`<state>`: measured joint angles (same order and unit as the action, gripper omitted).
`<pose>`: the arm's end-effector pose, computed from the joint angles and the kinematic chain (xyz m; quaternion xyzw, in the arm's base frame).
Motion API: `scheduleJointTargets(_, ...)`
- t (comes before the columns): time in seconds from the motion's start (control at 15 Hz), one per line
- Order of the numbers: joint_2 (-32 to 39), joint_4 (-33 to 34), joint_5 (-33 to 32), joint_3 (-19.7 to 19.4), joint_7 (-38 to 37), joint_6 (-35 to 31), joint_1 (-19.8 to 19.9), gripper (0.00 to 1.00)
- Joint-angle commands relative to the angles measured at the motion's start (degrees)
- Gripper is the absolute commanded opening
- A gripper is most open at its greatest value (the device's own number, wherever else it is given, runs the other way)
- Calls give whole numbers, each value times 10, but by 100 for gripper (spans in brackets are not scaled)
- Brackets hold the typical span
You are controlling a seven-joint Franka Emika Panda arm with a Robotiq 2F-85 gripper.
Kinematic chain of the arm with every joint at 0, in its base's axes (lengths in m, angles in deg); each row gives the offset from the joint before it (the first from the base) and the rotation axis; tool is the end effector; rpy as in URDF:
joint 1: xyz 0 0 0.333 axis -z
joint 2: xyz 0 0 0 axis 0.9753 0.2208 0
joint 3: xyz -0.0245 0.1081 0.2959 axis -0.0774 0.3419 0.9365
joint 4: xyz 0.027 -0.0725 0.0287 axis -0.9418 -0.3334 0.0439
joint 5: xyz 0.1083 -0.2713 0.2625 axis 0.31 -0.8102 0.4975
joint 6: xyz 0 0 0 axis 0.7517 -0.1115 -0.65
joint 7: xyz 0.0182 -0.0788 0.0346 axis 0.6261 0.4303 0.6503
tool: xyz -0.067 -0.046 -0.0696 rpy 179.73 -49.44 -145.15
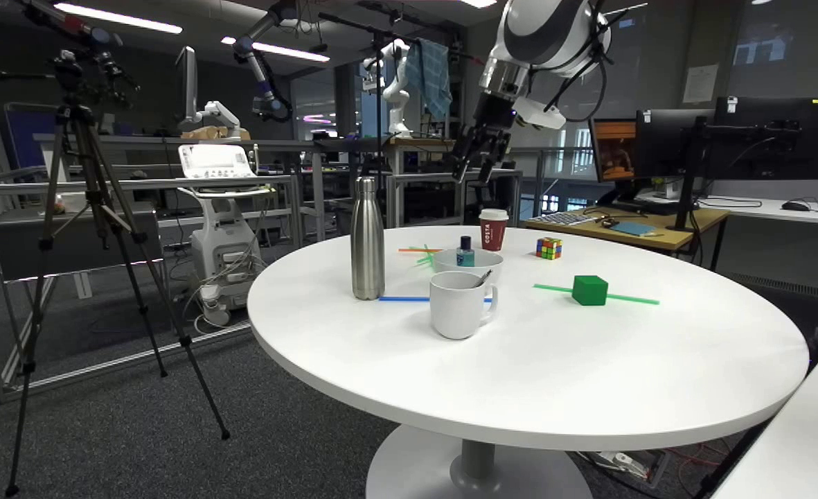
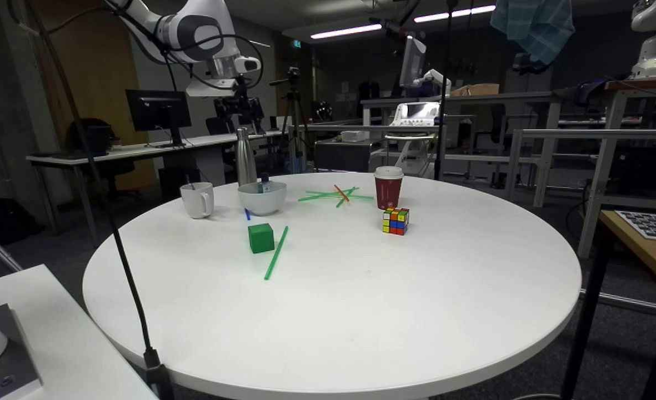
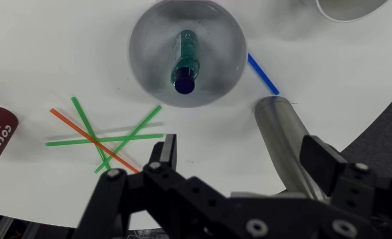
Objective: Put the bottle in the bowl
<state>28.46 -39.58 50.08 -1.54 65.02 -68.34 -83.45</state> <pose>0.5863 0.1201 0.3941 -0.9753 -0.1259 -0.1770 0.0408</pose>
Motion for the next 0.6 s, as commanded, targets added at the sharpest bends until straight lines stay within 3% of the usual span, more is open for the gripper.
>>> scheduleJointTargets(0.0, -35, -34, -18, 2, -25, -16, -2, 100)
scheduleJointTargets(0.53, -21, -19, -3, 4, -8, -1, 1, 100)
